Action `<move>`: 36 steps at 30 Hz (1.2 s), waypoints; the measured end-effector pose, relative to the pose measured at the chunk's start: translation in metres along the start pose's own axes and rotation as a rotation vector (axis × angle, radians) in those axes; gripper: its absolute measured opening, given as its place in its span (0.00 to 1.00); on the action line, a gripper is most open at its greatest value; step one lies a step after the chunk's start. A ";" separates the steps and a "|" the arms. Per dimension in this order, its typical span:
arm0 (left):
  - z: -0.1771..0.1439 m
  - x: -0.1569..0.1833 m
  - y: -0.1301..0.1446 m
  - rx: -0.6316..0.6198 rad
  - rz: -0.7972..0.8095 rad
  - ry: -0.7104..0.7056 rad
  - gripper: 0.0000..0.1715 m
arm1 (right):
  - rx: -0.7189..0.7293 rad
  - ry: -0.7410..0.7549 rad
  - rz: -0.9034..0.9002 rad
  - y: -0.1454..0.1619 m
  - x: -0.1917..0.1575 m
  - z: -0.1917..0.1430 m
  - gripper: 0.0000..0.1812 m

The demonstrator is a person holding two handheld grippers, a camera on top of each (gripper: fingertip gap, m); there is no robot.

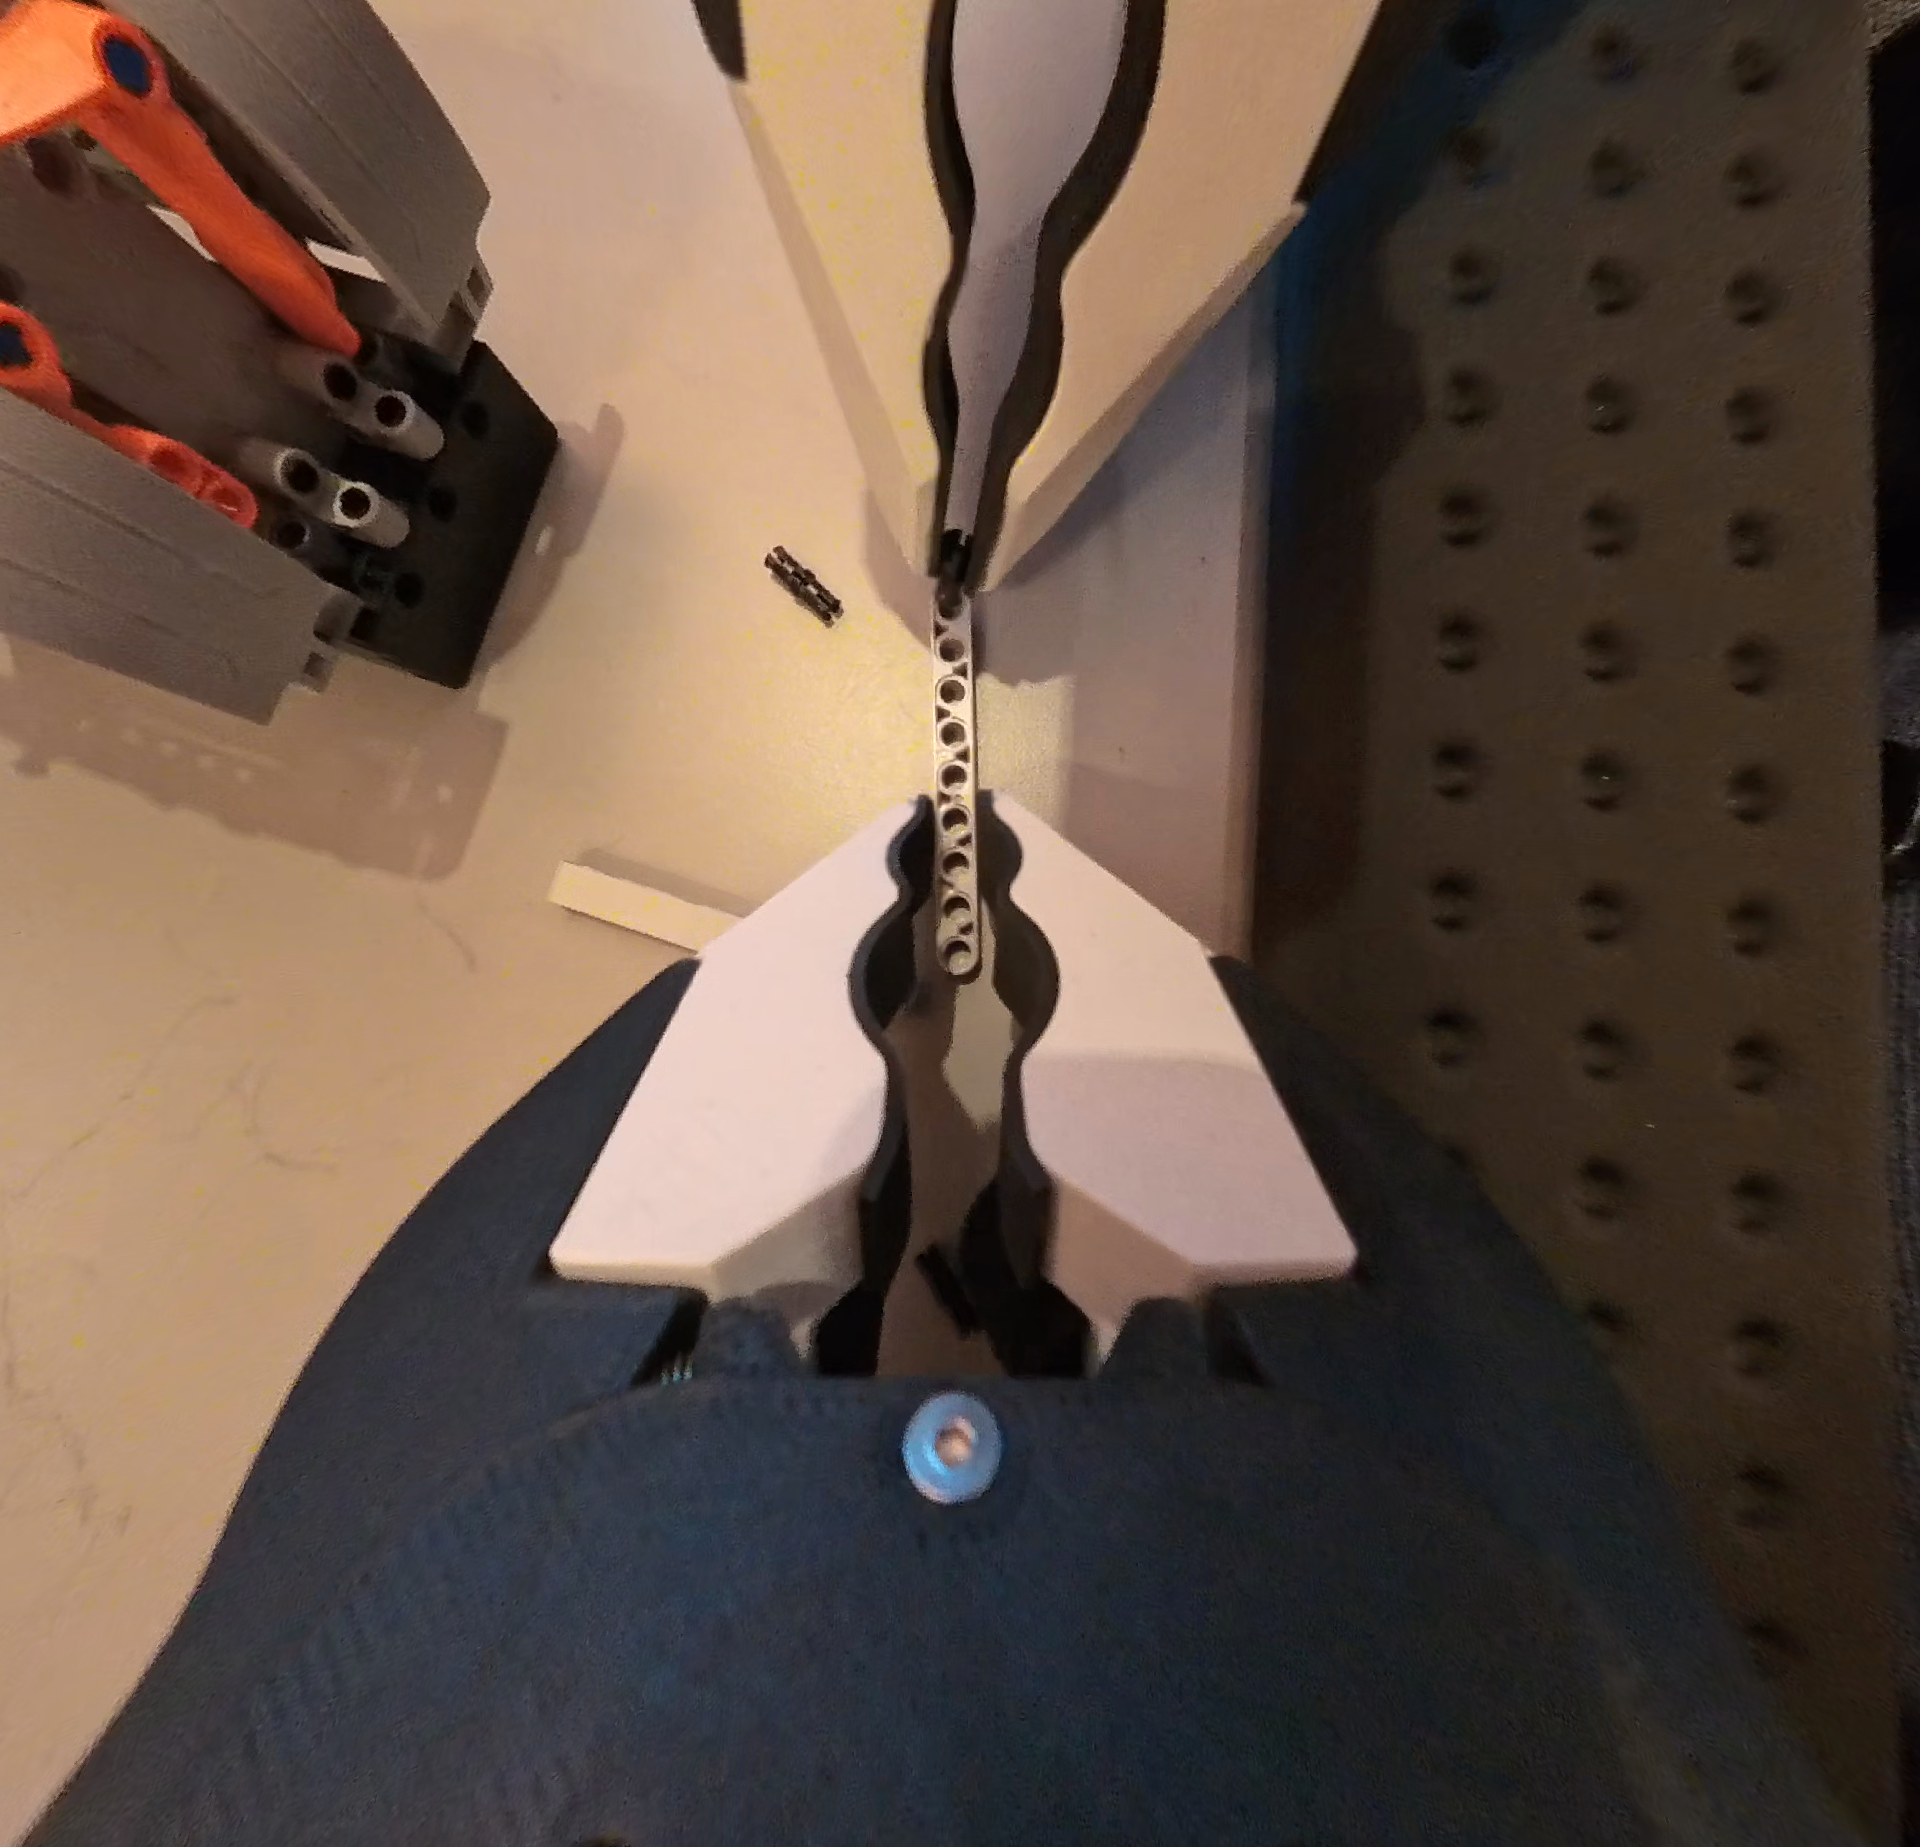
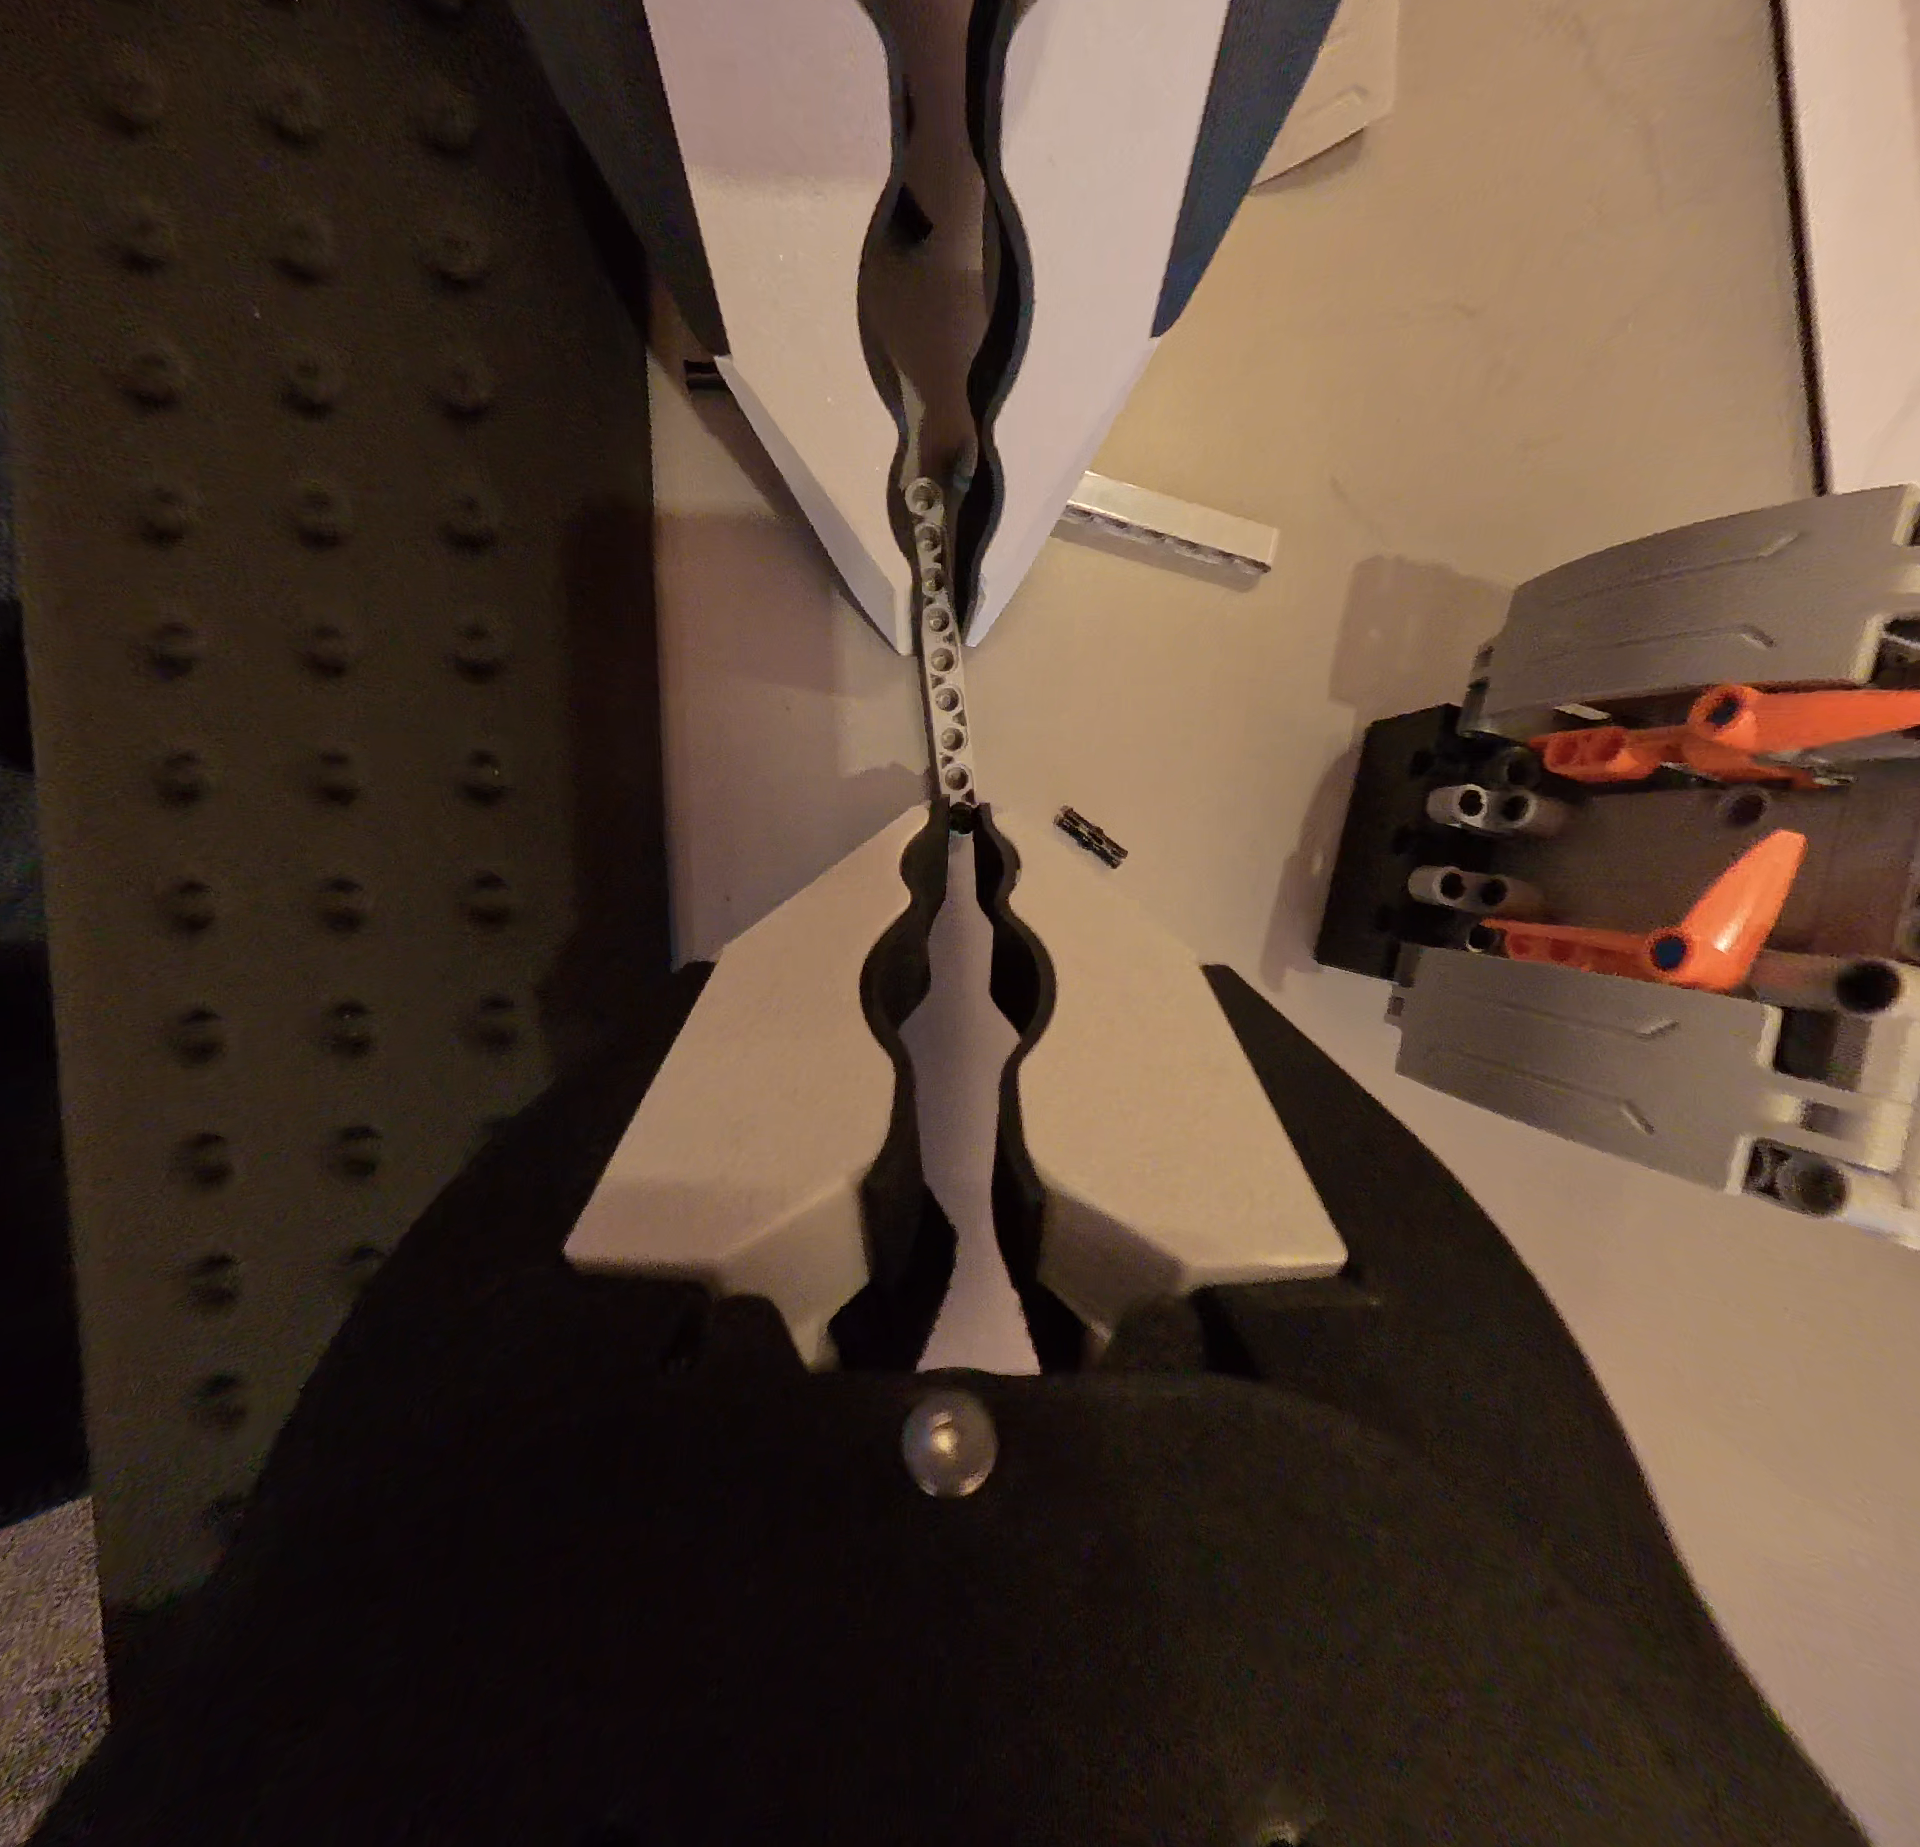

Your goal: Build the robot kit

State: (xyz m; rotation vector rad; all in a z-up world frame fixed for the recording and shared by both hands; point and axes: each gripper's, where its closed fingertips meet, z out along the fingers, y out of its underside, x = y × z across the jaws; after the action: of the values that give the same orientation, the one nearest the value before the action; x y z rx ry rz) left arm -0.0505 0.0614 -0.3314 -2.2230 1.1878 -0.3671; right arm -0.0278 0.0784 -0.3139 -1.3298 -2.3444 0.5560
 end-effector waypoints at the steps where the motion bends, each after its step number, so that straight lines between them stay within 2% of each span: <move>1: 0.000 0.000 0.000 0.000 0.001 -0.002 0.03 | -0.011 -0.001 -0.006 0.001 0.000 0.001 0.01; 11: 0.001 0.000 -0.001 0.007 -0.009 0.003 0.03 | -0.084 -0.005 -0.075 0.004 0.000 0.004 0.01; 15: 0.001 0.000 -0.001 0.003 0.003 -0.009 0.03 | -0.068 -0.026 -0.072 0.005 -0.001 0.004 0.01; 21: 0.001 0.000 -0.001 0.003 -0.003 -0.008 0.03 | -0.001 -0.089 -0.002 0.005 -0.001 0.003 0.01; 26: 0.001 0.000 -0.001 0.004 0.000 -0.006 0.03 | -0.024 -0.122 -0.014 0.008 -0.003 0.007 0.01; 32: 0.001 0.000 -0.001 0.001 0.003 -0.005 0.03 | -0.038 -0.188 0.051 0.008 -0.003 0.008 0.01; 33: 0.002 0.000 -0.002 0.004 0.004 -0.006 0.03 | -0.026 -0.187 0.061 0.008 -0.002 0.007 0.01; 34: 0.002 0.000 -0.002 0.008 0.001 -0.005 0.03 | -0.001 -0.184 0.071 0.007 -0.001 0.004 0.07; 36: 0.001 0.000 -0.001 0.005 -0.001 -0.002 0.03 | 0.108 -0.194 0.115 -0.005 0.003 -0.010 0.12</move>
State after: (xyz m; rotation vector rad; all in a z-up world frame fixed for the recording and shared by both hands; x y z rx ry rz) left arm -0.0488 0.0622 -0.3315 -2.2190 1.1838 -0.3679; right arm -0.0280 0.0797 -0.3026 -1.4237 -2.3597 0.8707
